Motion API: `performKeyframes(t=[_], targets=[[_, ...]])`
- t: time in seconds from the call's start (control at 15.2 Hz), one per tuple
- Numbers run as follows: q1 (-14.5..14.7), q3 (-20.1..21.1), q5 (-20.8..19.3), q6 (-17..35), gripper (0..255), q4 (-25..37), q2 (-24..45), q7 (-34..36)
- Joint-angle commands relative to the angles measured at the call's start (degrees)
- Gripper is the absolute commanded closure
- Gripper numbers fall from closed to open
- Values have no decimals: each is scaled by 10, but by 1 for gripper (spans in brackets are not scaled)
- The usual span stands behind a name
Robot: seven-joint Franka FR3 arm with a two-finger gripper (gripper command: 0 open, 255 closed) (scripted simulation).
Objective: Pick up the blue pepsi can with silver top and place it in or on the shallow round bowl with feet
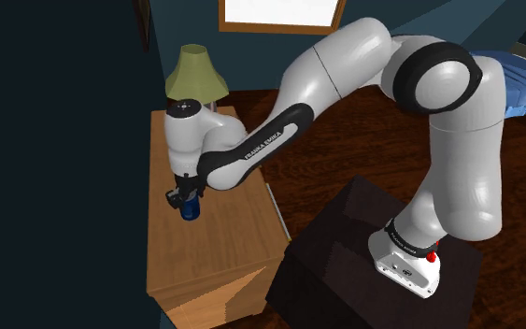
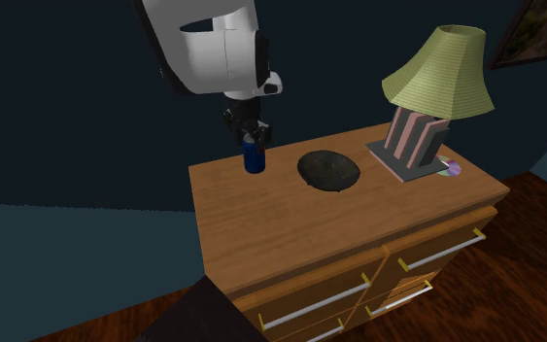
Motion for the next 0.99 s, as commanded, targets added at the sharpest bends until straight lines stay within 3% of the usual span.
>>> performKeyframes(t=[0.0, 0.92], targets=[[-2, 3, 4, -11, 255, 3, -9, -3], [-23, 19, 35, -86, 255, 25, -66, -35]])
